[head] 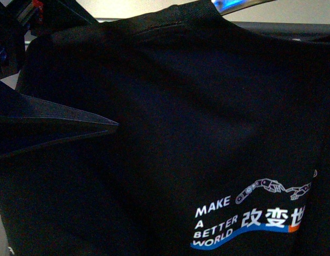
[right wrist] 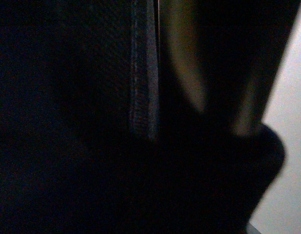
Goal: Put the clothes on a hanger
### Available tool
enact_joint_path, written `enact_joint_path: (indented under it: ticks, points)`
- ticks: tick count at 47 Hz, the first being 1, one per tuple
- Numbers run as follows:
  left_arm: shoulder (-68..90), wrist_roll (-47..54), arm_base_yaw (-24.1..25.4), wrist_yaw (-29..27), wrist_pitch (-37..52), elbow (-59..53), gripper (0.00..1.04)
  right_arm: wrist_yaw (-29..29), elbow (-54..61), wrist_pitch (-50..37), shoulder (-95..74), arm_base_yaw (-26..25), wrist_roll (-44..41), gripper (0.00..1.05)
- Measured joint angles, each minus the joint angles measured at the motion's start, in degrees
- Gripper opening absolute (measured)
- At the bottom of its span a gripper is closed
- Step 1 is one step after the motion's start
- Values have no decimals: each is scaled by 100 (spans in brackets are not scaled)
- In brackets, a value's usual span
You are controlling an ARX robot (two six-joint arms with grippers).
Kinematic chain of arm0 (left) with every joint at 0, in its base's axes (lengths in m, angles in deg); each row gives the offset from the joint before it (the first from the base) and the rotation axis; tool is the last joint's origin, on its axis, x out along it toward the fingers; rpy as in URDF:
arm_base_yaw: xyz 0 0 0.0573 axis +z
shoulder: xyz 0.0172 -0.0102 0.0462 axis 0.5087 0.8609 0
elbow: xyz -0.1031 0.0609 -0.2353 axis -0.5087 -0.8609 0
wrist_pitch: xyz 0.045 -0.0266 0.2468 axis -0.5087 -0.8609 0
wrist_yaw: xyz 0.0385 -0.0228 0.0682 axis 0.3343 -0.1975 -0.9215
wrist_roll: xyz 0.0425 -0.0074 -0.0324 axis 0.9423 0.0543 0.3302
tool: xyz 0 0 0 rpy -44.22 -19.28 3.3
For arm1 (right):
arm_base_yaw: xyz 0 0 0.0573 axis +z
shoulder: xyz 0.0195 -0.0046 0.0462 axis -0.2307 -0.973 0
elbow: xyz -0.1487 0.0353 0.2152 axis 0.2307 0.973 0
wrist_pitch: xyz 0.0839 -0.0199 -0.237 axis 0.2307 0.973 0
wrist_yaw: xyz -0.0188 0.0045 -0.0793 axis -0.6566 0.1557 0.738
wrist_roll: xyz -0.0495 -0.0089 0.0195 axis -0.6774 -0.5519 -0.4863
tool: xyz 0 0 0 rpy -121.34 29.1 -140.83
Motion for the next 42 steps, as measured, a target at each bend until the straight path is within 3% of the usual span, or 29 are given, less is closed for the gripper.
enact_joint_path:
  ticks: [12,21,33,42]
  points:
    - [-26,15,90,-66,0,0,98,-83,496,-533,546,254,-1032,8]
    - [-28,24,90,-83,0,0,98,227,553,-302,745,376,-1375,8]
    - [-35,26,90,-79,0,0,98,984,280,396,315,232,-898,8]
    - [-39,24,90,-81,0,0,98,1541,26,761,-431,-197,42,8]
